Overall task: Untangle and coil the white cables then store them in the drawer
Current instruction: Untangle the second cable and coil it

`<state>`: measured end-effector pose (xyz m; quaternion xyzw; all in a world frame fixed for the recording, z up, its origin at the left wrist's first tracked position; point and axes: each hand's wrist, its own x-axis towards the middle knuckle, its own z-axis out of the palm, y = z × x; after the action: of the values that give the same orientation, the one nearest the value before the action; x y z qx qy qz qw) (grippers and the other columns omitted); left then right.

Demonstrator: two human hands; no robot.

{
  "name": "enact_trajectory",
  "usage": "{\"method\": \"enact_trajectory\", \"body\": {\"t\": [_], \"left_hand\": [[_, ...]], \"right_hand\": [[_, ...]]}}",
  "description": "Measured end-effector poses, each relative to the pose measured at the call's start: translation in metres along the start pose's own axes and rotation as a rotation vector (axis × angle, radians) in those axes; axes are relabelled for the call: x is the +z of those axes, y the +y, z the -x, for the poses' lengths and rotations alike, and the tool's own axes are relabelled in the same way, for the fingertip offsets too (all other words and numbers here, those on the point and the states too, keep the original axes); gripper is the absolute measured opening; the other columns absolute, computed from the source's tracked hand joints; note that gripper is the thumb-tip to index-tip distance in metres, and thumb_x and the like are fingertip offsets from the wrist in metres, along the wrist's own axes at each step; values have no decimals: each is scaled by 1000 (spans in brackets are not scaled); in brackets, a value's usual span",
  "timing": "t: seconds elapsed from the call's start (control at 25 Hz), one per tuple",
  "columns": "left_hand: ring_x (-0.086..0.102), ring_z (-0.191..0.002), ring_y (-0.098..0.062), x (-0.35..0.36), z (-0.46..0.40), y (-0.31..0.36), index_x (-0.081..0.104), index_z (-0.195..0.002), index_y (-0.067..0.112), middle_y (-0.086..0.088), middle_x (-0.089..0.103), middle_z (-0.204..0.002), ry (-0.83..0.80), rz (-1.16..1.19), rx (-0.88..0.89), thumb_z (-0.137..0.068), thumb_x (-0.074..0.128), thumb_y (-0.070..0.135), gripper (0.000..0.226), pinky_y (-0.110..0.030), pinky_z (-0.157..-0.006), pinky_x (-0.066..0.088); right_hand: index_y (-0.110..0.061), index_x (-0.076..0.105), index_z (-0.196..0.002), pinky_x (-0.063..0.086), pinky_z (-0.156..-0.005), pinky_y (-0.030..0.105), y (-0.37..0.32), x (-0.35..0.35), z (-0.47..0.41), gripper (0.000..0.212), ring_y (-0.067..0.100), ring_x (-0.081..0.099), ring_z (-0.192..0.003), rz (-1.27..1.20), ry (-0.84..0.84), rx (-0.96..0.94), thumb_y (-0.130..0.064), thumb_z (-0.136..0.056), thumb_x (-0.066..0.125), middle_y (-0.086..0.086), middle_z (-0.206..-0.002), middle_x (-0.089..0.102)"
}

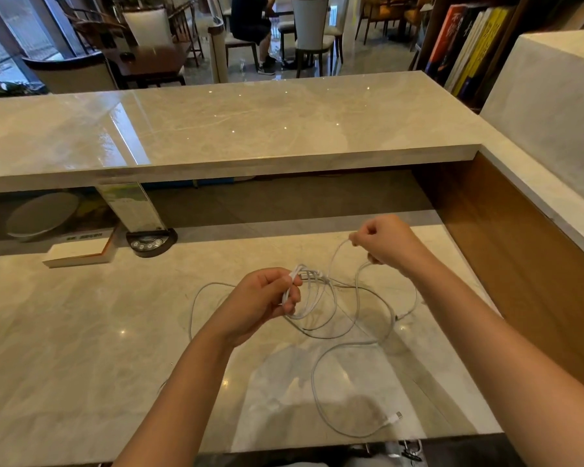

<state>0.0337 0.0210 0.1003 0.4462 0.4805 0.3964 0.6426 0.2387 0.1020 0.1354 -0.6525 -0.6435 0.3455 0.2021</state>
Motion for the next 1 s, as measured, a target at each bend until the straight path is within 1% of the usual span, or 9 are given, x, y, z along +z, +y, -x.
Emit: {"method": "enact_trajectory", "body": {"t": [0.16, 0.24, 0.32, 0.48, 0.64, 0.72, 0.8, 0.92, 1.0], "left_hand": [[54, -53, -8, 2, -2, -4, 62, -88, 5, 2, 65, -63, 136, -18, 21, -97, 39, 8, 25, -23, -63, 51], [54, -54, -8, 2, -3, -5, 61, -90, 4, 2, 67, -64, 185, 19, 32, -97, 39, 10, 23, -21, -62, 52], [53, -54, -8, 2, -2, -7, 60, -88, 6, 0, 65, -66, 172, 48, 39, -98, 39, 10, 24, -20, -60, 51], [54, -54, -9, 1, 1, -12, 60, -90, 4, -3, 66, -69, 212, 70, 40, -97, 39, 9, 22, -20, -60, 52], [63, -61, -10, 2, -2, -15, 62, -94, 3, -5, 72, -76, 266, 108, 28, -97, 41, 9, 22, -21, -62, 55], [69, -73, -12, 2, -2, -16, 64, -97, 3, -6, 74, -81, 245, 214, 22, -96, 41, 9, 24, -24, -70, 58], [70, -82, -15, 0, -1, -19, 64, -101, 1, -9, 74, -88, 218, 287, 24, -96, 41, 8, 25, -25, -74, 58], [71, -84, -18, 0, 0, -23, 63, -99, 2, -11, 74, -91, 224, 379, 21, -96, 41, 7, 23, -25, -74, 58], [71, -79, -16, 3, 0, -22, 62, -96, 3, -7, 74, -81, 222, 467, 28, -95, 41, 7, 22, -24, -71, 58]], "right_hand": [[-7, 68, -97, 40, -48, 21, -22, 24, 24, 26, 12, 50, -51, -331, -93, -65, -7, -93, 42, 3, -68, 57], [-12, 67, -102, 40, -47, 19, -25, 37, 31, 28, 11, 51, -52, -305, -124, -124, -4, -91, 43, -1, -69, 59], [-12, 68, -104, 39, -49, 20, -22, 49, 29, 29, 11, 51, -54, -273, -91, -121, -4, -90, 43, -3, -70, 59], [-8, 70, -92, 35, -48, 25, -15, 47, 22, 27, 14, 45, -53, -450, 25, -12, -1, -89, 44, 3, -66, 58], [-11, 70, -89, 44, -46, 21, -20, 51, 43, 17, 8, 54, -47, -508, -69, -161, -1, -85, 56, 1, -69, 64], [-16, 70, -84, 46, -46, 21, -18, 65, 56, 16, 9, 57, -48, -492, -105, -209, -2, -84, 61, 2, -74, 66], [-19, 68, -79, 47, -47, 20, -13, 77, 64, 16, 11, 58, -49, -439, -48, -227, -4, -82, 63, 3, -80, 66], [-19, 62, -69, 51, -47, 23, -7, 91, 72, 17, 16, 61, -49, -393, 21, -250, -7, -81, 65, 5, -86, 63], [-14, 58, -67, 51, -47, 25, -5, 101, 76, 17, 18, 61, -48, -393, 50, -239, -11, -82, 66, 6, -79, 62]]}}
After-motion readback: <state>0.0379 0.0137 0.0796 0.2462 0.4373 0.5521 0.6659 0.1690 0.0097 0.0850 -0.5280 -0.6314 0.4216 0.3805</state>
